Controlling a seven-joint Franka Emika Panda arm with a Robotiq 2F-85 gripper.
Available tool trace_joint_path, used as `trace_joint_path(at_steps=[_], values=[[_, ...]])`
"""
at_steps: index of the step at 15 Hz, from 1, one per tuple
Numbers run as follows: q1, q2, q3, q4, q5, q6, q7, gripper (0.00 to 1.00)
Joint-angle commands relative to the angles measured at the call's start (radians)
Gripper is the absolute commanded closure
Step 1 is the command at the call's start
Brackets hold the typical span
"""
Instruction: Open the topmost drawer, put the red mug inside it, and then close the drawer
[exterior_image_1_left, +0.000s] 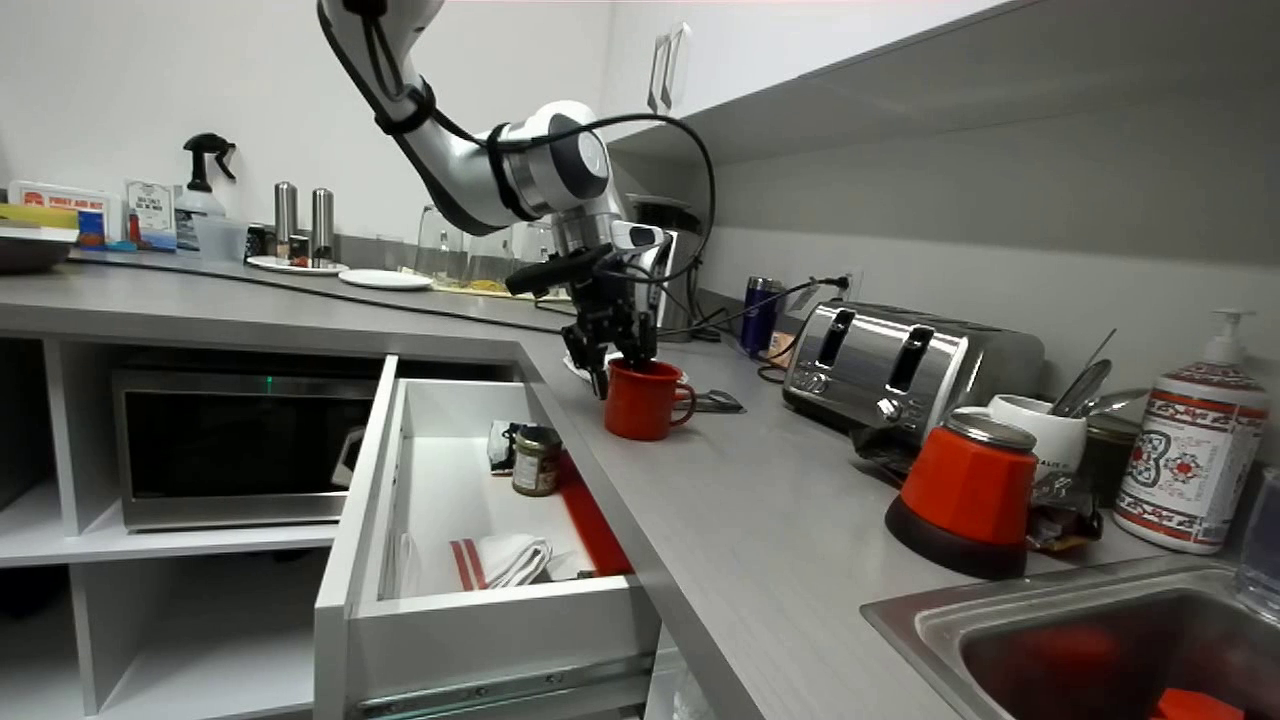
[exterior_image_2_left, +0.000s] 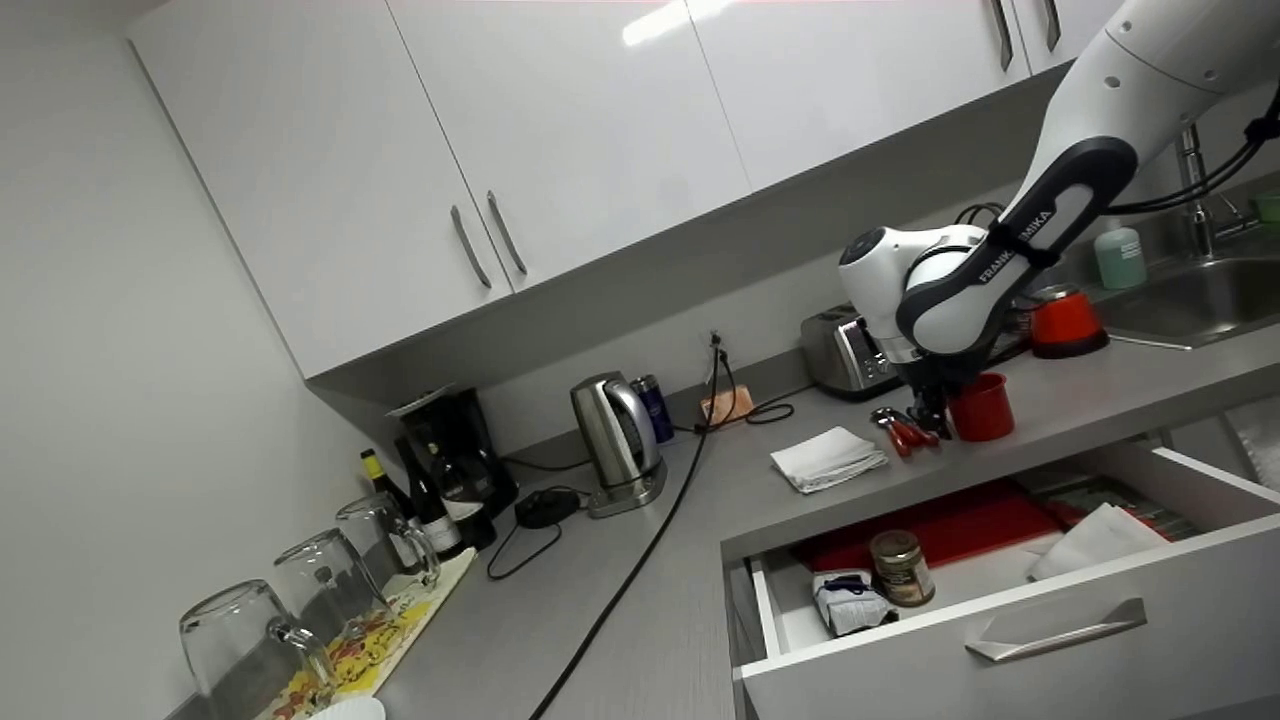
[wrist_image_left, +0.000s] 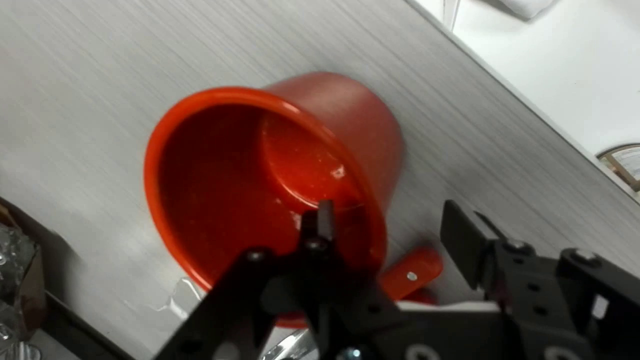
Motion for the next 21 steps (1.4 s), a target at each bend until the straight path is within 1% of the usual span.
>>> trace_joint_path(at_steps=[1,4,5,11,13,19,21], values=[[0.014,0.037,-0.025,0.080,0.039,-0.044,-0.033,0.73],[0.019,0.030,-0.029,0.079,0.035,-0.045,-0.031,0.96],[0.023,0.023,-0.032,0.071,0.029,-0.040,-0.028,1.00],[0.059,-0.023,-0.029,0.004,0.004,0.010,-0.034,0.99],[0.088,-0.058,-0.026,-0.044,-0.020,0.049,-0.052,0.99],[0.209,-0.201,-0.015,-0.235,-0.114,0.190,-0.086,0.99],[0.243,-0.237,-0.004,-0.284,-0.150,0.213,-0.094,0.99]])
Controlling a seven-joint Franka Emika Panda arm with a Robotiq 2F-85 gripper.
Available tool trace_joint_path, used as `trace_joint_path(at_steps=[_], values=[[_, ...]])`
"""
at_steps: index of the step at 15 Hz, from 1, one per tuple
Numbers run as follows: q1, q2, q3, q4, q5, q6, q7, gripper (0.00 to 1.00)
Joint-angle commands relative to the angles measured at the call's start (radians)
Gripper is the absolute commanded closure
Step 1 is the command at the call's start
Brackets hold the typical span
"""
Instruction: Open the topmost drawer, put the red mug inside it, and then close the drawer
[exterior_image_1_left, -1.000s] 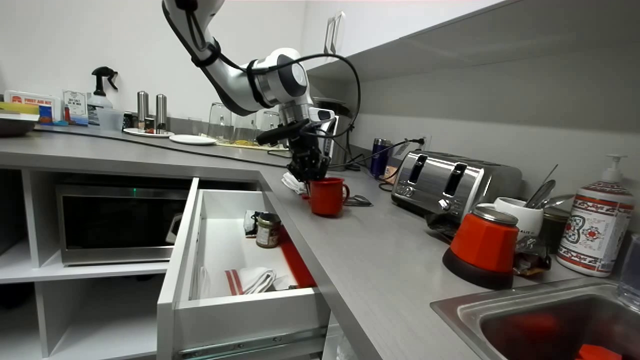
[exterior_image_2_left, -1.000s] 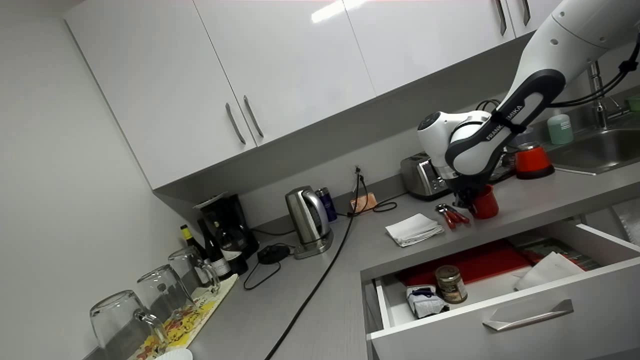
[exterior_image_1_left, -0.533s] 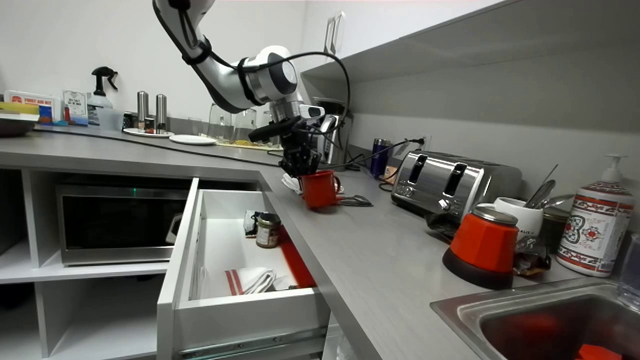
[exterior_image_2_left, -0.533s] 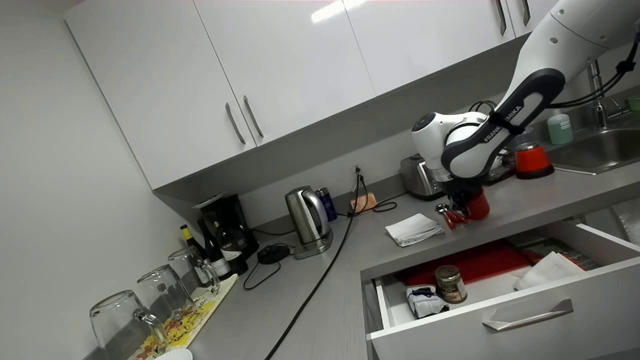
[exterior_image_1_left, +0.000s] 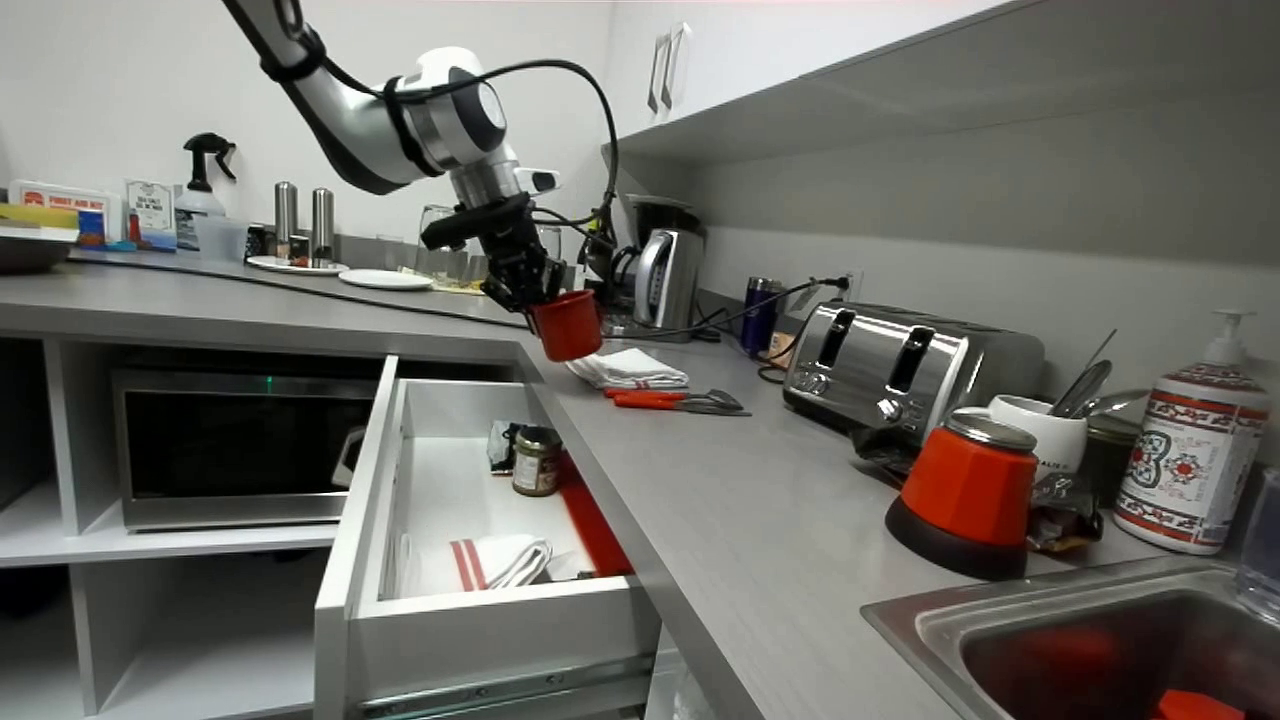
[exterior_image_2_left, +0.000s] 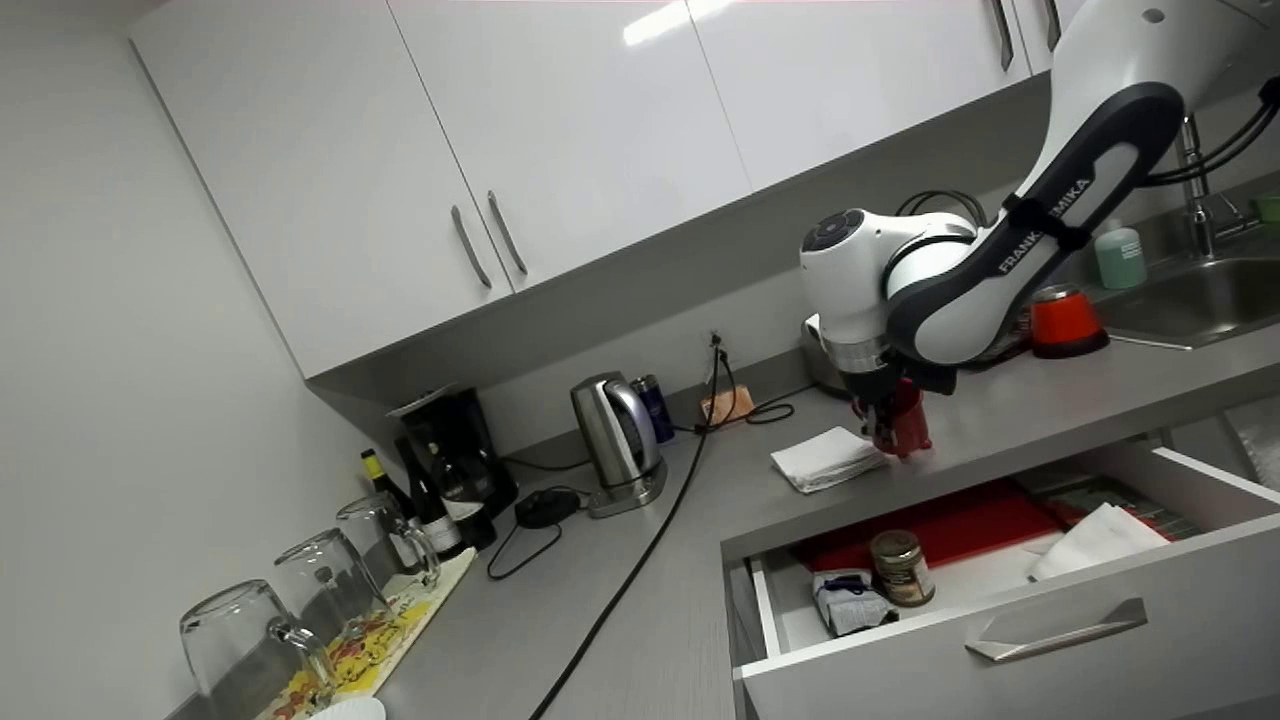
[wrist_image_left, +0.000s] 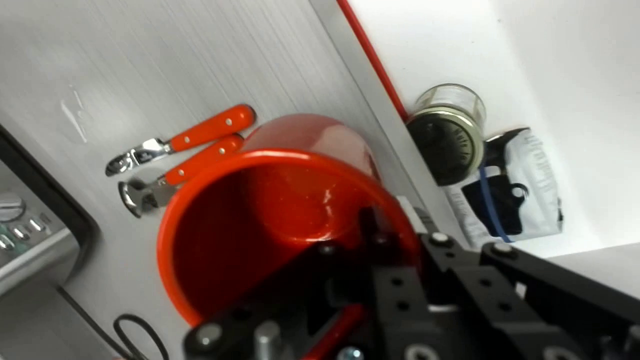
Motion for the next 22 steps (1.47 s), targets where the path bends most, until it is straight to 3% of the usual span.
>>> trace_joint_path(at_steps=[1,7,22], values=[[0.055,-0.111,0.014,-0.150,-0.061,0.049,-0.039,0.99],[0.067,-0.086,0.083,-0.178,-0.053,0.010,-0.172,0.99],[0.077,0.160,0.076,-0.075,-0.108,-0.038,-0.267,0.99]])
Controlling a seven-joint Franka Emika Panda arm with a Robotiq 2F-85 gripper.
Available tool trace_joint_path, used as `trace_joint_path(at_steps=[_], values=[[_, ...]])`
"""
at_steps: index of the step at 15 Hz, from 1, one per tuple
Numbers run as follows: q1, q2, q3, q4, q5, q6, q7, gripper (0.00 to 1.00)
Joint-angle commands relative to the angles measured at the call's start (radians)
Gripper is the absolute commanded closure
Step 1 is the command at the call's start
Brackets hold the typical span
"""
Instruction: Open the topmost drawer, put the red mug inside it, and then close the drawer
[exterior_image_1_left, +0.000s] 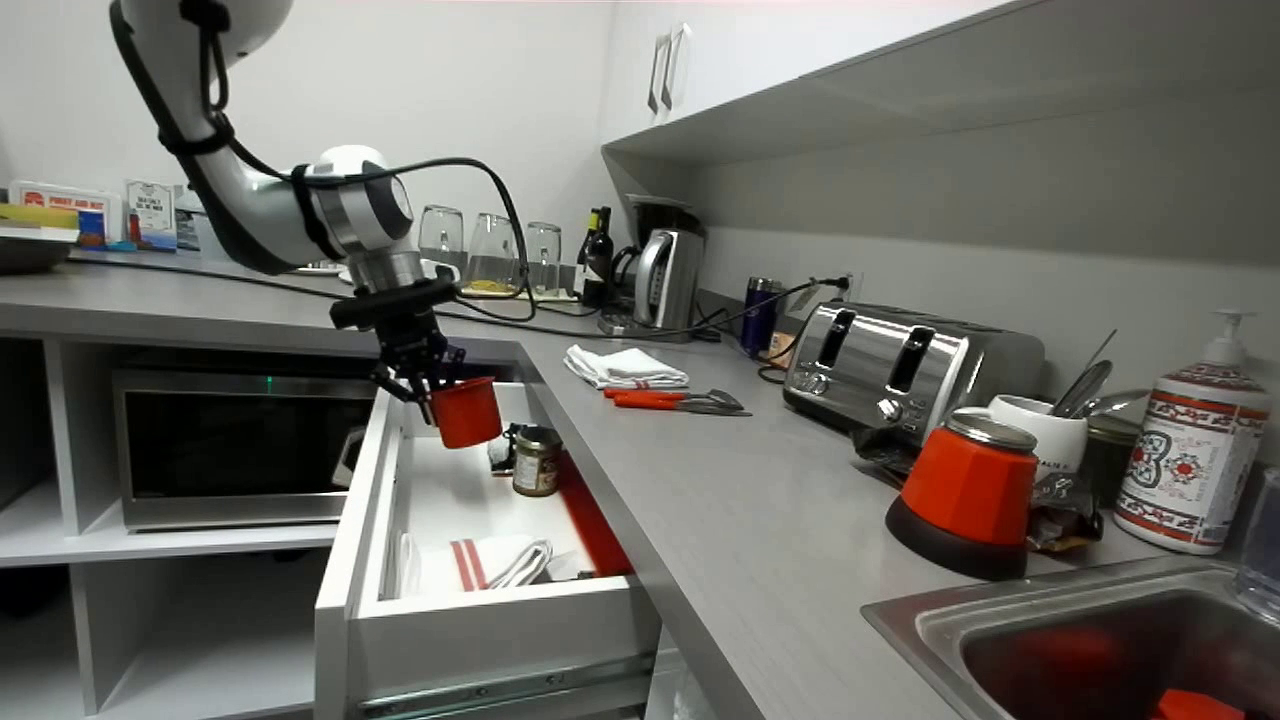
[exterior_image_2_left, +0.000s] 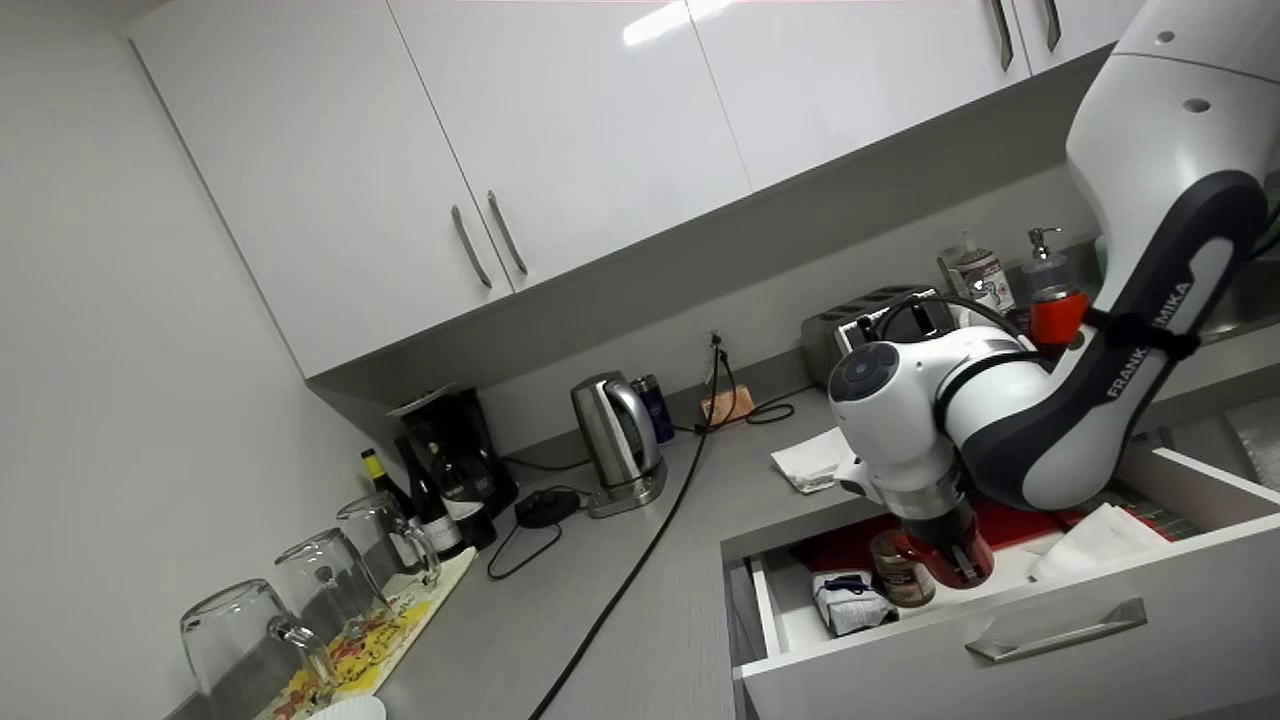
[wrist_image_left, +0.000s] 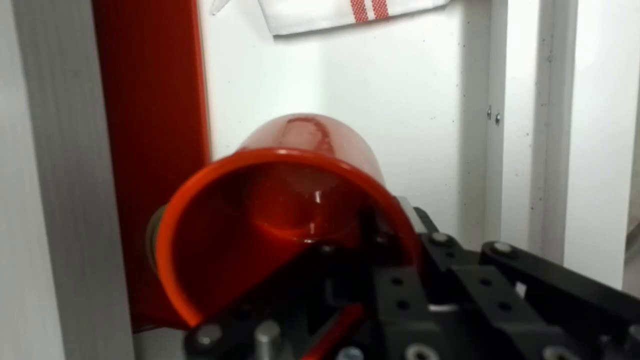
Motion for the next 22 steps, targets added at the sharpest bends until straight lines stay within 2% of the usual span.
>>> trace_joint_path(at_steps=[1,9,10,16,19,22], values=[[-0.003,0.087,-0.014,0.090,-0.010,-0.030,-0.040,0.99],[-0.076,0.184,0.006,0.223,0.097,-0.082,-0.143,0.99],[-0.079,0.192,0.006,0.236,0.105,-0.092,-0.152,0.77],[-0.079,0.219,0.001,0.283,0.120,-0.121,-0.156,0.31],[-0.079,0.225,-0.001,0.297,0.119,-0.125,-0.154,0.11],[-0.088,0.177,0.019,0.257,0.135,-0.111,-0.168,0.04]])
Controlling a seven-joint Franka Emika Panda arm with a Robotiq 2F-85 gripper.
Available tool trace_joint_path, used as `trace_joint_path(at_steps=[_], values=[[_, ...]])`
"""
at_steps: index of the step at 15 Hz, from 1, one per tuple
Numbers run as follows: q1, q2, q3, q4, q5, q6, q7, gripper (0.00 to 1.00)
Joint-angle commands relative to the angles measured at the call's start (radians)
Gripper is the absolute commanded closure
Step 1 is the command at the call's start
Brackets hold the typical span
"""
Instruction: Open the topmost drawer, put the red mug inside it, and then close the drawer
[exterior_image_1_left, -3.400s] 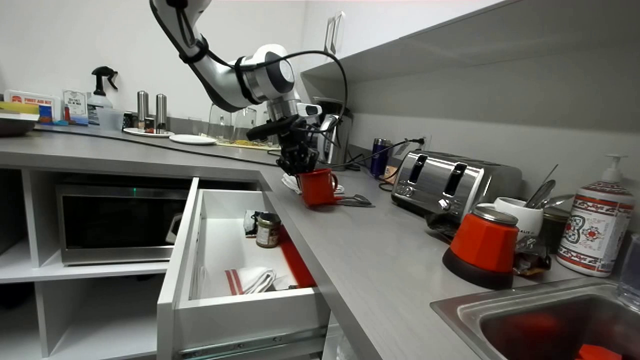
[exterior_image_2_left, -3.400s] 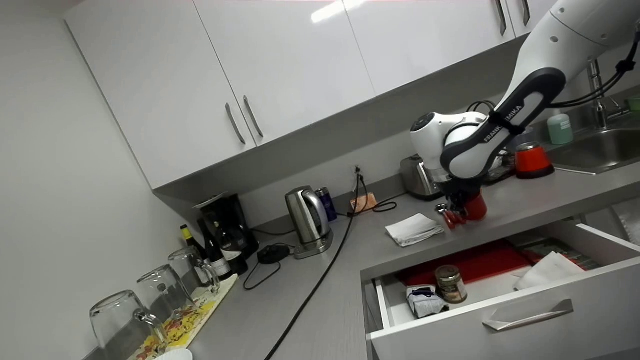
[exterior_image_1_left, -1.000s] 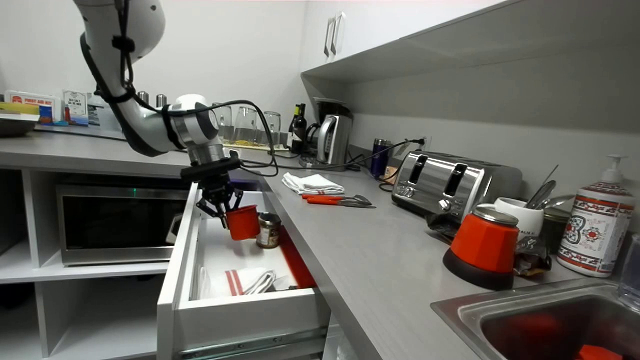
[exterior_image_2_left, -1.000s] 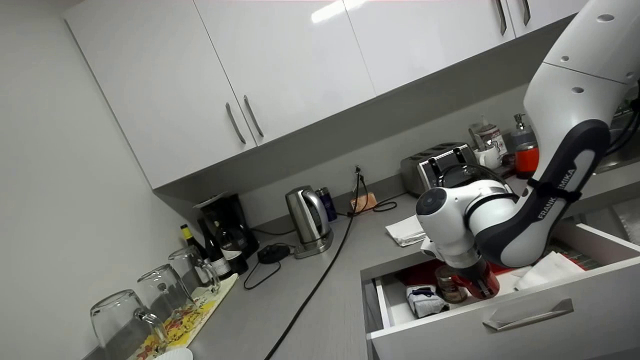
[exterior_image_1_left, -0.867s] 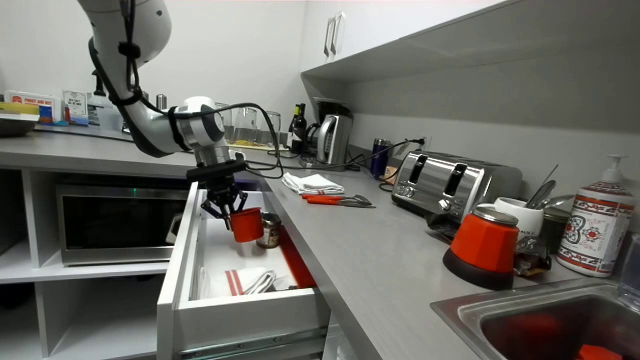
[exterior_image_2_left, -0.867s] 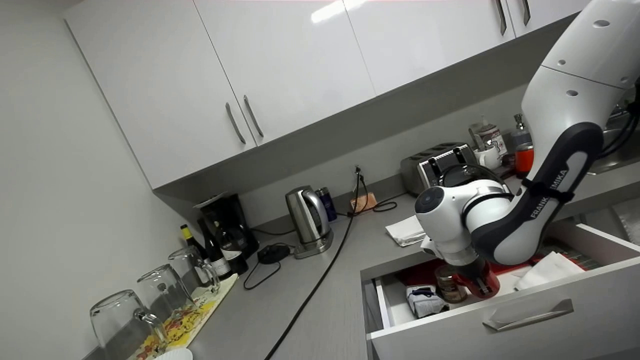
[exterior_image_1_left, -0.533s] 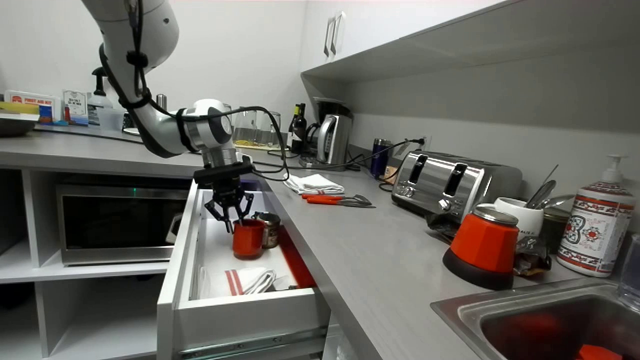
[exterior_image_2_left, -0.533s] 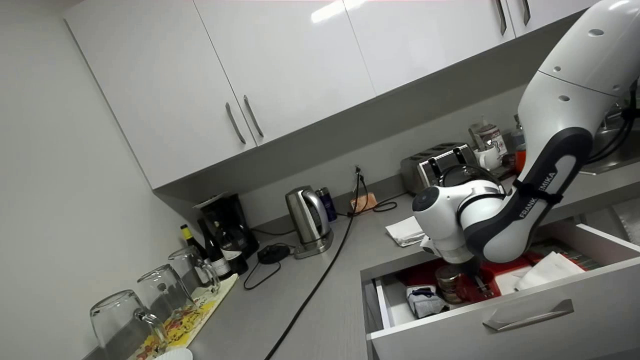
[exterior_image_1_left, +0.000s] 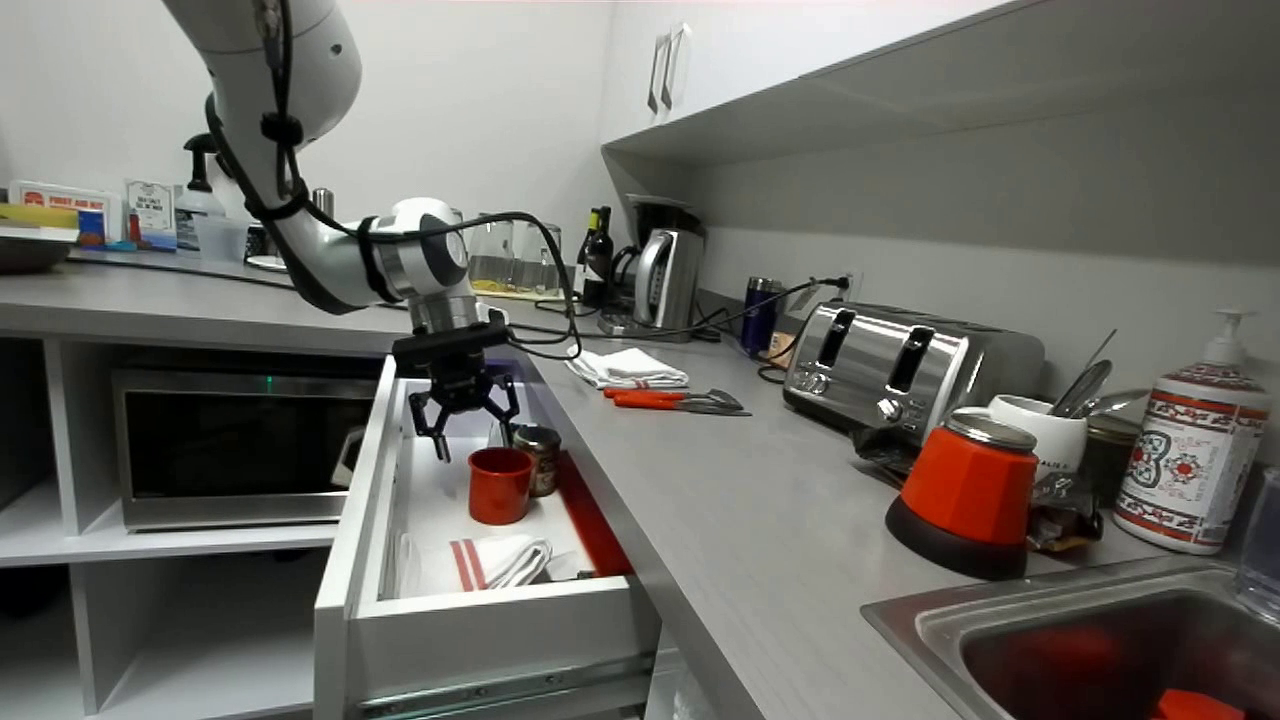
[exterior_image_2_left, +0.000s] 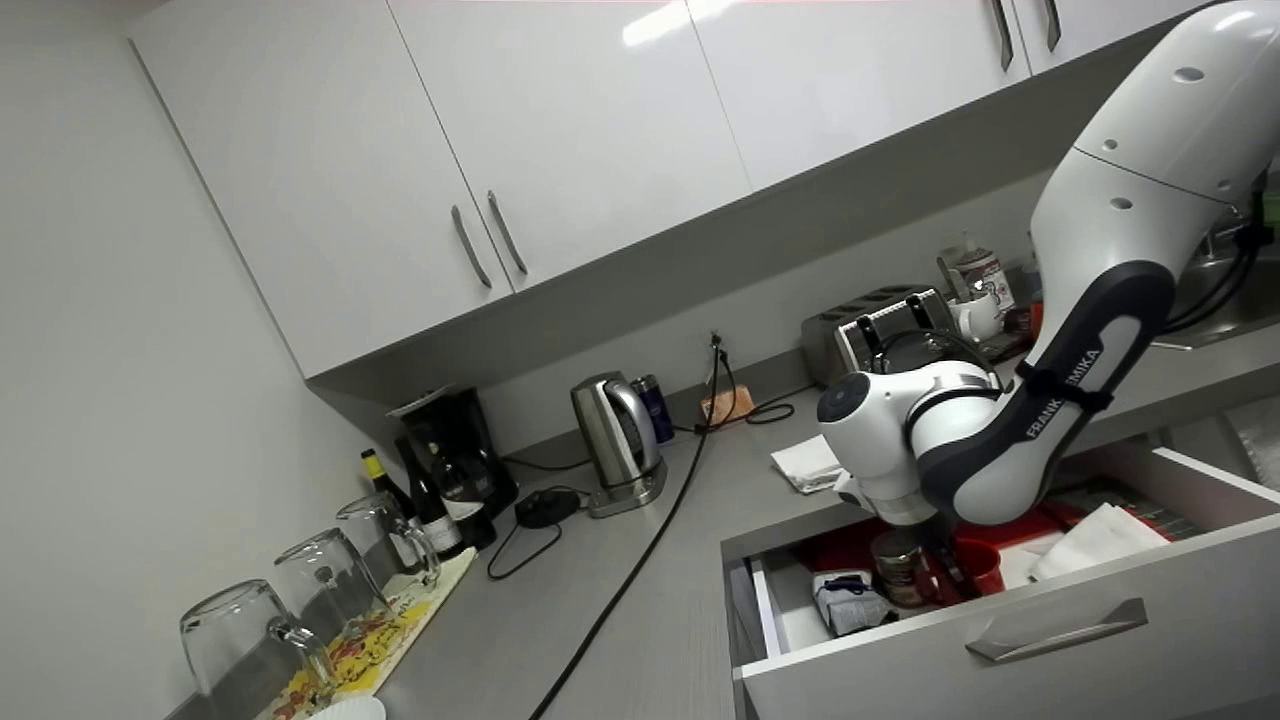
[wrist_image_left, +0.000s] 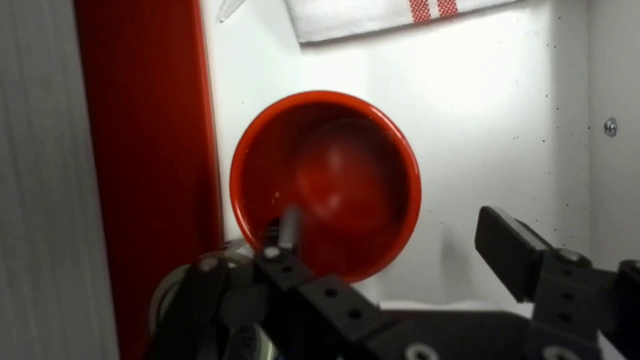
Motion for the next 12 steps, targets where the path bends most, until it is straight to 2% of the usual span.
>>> trace_joint_path(at_steps=[1,2,8,10,12], values=[[-0.012,-0.058,0.027,-0.027,0.043,0.001,-0.038,0.00],[-0.014,-0.078,0.032,-0.041,0.049,0.012,-0.039,0.04],[-0.019,-0.229,0.063,-0.148,0.066,0.091,-0.048,0.06],[-0.011,-0.290,0.070,-0.221,0.058,0.137,-0.039,0.01],[-0.009,-0.355,0.089,-0.310,0.064,0.183,-0.036,0.00]])
